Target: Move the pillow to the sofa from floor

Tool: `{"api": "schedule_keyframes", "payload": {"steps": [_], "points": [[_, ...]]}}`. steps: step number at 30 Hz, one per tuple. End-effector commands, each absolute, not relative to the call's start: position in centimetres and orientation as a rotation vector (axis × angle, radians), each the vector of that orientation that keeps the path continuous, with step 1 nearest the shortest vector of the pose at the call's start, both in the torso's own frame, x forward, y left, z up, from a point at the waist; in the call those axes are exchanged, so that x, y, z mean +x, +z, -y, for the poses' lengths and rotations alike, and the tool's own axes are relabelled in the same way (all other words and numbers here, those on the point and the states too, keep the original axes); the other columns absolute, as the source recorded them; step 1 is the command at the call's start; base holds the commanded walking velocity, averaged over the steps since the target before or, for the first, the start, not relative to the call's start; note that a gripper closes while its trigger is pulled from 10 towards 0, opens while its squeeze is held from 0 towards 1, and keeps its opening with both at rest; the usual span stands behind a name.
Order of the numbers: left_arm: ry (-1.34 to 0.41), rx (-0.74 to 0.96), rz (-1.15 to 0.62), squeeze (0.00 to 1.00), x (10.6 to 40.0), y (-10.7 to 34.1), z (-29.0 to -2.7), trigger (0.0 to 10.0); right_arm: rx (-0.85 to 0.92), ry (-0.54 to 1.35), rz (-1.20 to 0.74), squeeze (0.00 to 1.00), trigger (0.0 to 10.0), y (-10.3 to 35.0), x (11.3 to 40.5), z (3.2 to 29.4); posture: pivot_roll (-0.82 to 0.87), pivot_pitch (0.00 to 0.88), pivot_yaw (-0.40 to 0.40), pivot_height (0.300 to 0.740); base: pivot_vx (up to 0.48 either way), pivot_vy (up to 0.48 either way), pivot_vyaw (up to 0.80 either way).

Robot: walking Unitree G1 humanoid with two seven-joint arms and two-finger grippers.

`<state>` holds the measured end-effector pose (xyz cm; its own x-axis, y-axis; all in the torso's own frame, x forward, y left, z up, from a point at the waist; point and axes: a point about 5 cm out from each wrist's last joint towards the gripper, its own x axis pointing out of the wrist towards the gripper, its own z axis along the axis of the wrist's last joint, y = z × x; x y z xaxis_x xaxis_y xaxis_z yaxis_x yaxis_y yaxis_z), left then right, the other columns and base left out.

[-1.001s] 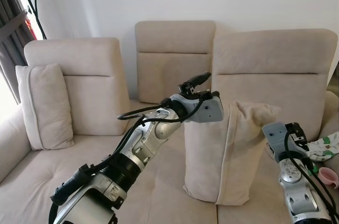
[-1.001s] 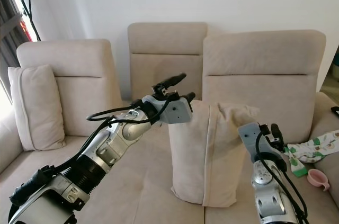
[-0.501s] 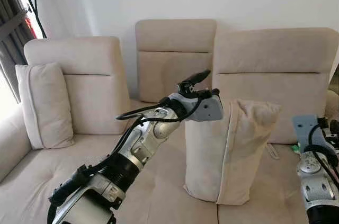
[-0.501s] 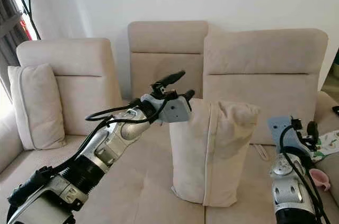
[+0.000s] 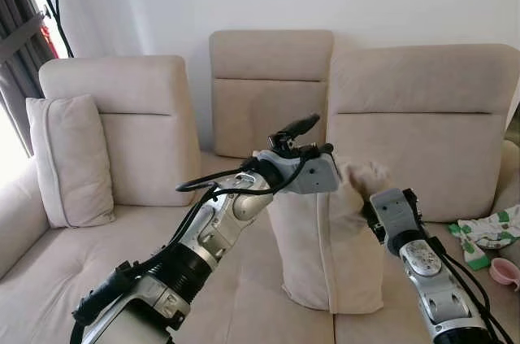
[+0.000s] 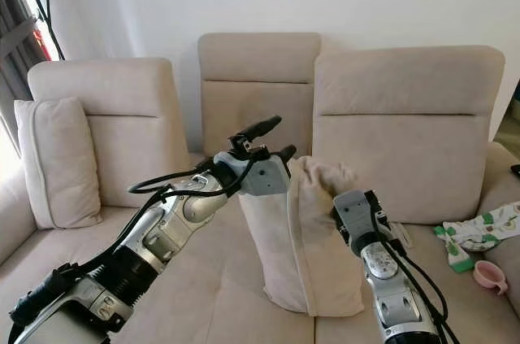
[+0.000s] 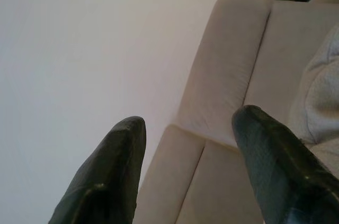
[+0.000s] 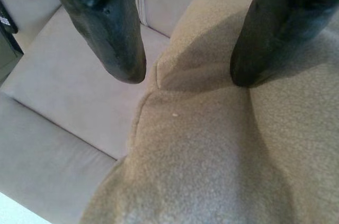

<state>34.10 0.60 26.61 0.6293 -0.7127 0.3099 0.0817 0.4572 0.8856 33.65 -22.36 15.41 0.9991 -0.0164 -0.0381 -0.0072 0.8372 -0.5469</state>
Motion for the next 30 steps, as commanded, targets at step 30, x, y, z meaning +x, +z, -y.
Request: {"api": "schedule_keyframes", "payload": {"steps": [30], "points": [[-0.563, 0.776, 0.595, 0.0, 34.2, 24.8, -1.6, 10.0, -0.543, -0.1, 0.056, 0.0, 10.0, 15.7, 34.2, 22.4, 0.08, 0.0, 0.061, 0.74, 0.0, 0.0, 0.0]]}}
